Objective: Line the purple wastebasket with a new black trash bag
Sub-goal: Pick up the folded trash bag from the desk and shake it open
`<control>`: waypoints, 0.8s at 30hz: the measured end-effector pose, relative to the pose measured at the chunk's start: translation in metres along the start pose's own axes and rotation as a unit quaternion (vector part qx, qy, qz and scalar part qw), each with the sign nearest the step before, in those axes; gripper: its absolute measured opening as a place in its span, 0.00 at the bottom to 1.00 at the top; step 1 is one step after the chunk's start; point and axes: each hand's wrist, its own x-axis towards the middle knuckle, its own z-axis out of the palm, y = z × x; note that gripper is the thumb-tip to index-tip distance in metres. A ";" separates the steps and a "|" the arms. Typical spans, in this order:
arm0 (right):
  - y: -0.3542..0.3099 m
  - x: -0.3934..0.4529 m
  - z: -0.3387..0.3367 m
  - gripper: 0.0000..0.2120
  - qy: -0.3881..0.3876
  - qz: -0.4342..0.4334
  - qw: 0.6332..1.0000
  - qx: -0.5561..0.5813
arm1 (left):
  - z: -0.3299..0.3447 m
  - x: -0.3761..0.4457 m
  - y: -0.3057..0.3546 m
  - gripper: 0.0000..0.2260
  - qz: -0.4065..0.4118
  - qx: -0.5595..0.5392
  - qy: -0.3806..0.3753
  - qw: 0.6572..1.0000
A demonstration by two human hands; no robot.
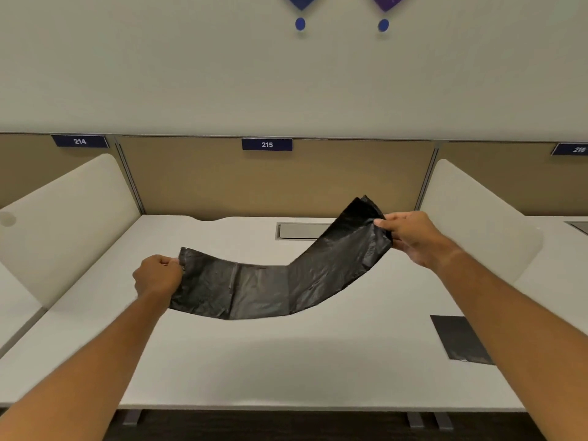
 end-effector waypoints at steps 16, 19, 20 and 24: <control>-0.046 -0.021 0.083 0.05 -0.143 -0.128 0.978 -0.079 | 0.030 -0.112 0.168 0.08 0.396 -0.150 -0.237 0.875; -0.049 -0.018 0.079 0.06 -0.093 -0.127 0.984 -0.079 | 0.026 -0.102 0.164 0.04 0.419 -0.134 -0.192 0.877; -0.051 -0.016 0.077 0.06 -0.072 -0.127 0.986 -0.077 | 0.024 -0.100 0.163 0.03 0.421 -0.129 -0.184 0.879; -0.056 -0.012 0.068 0.04 -0.006 -0.140 0.987 -0.076 | 0.016 -0.088 0.155 0.01 0.431 -0.115 -0.155 0.881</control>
